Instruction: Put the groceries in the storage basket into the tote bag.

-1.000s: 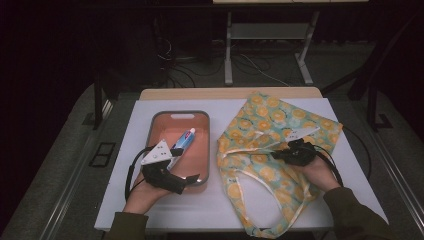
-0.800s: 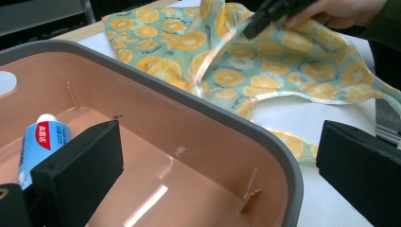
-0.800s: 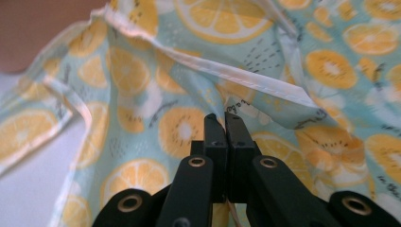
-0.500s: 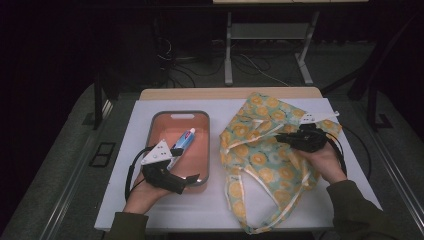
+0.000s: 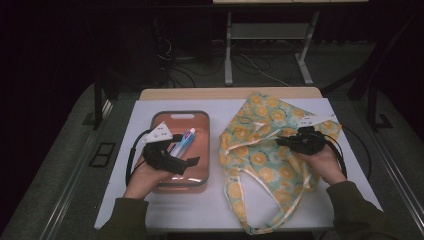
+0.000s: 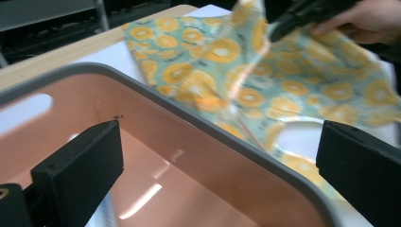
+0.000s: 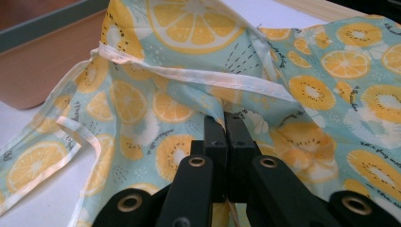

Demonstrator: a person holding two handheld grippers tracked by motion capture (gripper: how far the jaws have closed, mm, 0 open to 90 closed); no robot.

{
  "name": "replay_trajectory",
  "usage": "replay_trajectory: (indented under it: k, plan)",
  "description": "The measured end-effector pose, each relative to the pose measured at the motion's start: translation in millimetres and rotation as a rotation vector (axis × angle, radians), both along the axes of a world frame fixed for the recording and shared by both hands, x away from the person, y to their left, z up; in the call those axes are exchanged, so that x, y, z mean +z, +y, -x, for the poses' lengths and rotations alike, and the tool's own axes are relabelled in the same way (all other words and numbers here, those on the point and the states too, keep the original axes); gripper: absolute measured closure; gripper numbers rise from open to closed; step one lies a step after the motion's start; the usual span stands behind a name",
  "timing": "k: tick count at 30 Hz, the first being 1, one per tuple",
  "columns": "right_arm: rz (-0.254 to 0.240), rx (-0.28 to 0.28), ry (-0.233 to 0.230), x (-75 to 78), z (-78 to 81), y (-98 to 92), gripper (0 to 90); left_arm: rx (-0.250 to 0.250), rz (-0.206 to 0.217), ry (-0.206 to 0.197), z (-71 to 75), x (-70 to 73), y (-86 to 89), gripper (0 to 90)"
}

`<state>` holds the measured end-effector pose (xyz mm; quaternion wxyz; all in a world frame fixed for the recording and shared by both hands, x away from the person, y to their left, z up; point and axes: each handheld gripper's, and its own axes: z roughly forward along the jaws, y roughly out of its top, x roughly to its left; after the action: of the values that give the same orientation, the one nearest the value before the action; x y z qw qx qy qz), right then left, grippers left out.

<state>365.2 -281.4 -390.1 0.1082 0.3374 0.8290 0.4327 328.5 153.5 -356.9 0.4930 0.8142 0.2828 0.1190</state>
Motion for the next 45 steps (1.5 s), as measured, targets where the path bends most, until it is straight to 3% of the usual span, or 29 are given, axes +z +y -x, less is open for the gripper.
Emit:
replay_trajectory:
  k: [4, 6, 10, 13, 18, 22, 25, 31, 37, 40, 45]
  plan:
    - [0.001, 0.001, 0.007, -1.4, 0.1, 0.8, 89.1, 0.062, -0.022, 0.029, -20.3, -8.7, 0.6, 3.8]
    - [0.002, 0.005, 0.003, -1.5, 0.7, 1.1, 89.0, 0.108, -0.052, 0.045, -30.3, -16.2, 0.8, 5.6]
    - [0.000, 0.003, 0.002, -1.8, 1.2, -2.2, 89.0, 0.186, -0.103, 0.112, -42.6, -30.0, 0.3, 12.4]
    - [0.001, 0.003, 0.003, -2.1, 1.6, -3.2, 89.0, 0.215, -0.160, 0.145, -47.4, -39.1, -2.9, 13.8]
    - [0.009, 0.005, 0.004, -2.8, 1.9, -1.6, 89.0, 0.250, -0.300, 0.208, -52.1, -52.8, -7.3, 13.8]
    - [0.013, 0.007, 0.006, -3.7, 1.9, -1.1, 89.0, 0.288, -0.291, 0.255, -54.2, -56.4, -4.6, 14.9]
    - [0.015, 0.009, 0.008, -4.3, 2.6, -0.3, 89.0, 0.289, -0.369, 0.302, -55.8, -63.4, -8.7, 14.6]
    - [0.015, 0.013, 0.004, -3.8, 3.7, 0.2, 89.0, 0.292, -0.336, 0.351, -56.6, -63.8, -6.4, 19.7]
    - [0.012, 0.016, 0.004, -4.3, 3.8, -0.4, 89.0, 0.302, -0.326, 0.365, -55.8, -62.8, -5.7, 38.6]
    - [0.011, 0.015, 0.004, -4.1, 4.0, -0.1, 89.0, 0.272, -0.327, 0.370, -54.8, -62.5, -7.0, 50.7]
    - [0.012, 0.015, 0.005, -4.1, 4.4, -0.2, 89.0, 0.263, -0.309, 0.403, -55.1, -61.7, -6.6, 57.8]
